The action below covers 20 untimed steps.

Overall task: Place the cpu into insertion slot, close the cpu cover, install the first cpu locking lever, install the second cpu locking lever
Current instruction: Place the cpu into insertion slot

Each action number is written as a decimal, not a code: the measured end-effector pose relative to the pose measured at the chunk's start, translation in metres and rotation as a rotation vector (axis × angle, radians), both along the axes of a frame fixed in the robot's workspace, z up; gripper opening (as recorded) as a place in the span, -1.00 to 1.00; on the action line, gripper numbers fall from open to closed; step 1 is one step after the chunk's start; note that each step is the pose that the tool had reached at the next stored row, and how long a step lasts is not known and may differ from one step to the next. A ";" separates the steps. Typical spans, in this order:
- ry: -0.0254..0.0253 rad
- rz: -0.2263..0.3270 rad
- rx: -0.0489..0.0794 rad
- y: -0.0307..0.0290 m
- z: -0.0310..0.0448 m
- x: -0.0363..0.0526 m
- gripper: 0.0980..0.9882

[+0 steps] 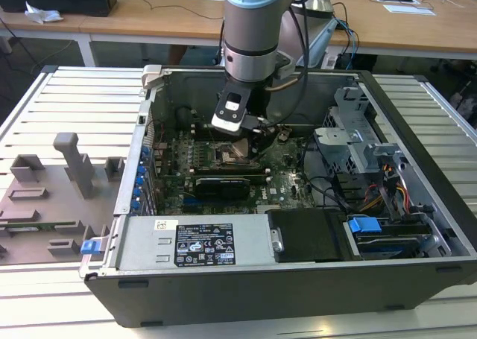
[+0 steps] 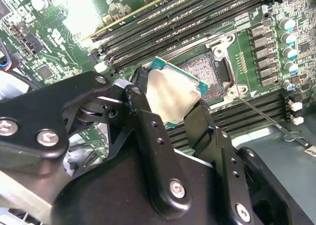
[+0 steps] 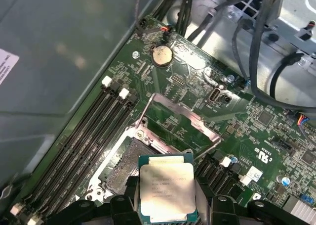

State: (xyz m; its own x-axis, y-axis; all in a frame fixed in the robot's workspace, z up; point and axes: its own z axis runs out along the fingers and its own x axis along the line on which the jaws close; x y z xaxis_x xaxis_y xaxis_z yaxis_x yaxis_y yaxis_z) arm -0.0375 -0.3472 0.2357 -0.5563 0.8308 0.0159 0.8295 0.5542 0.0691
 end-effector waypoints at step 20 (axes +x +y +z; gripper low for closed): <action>-0.0004 -0.170 -0.012 0.0000 -0.0006 -0.0058 0.00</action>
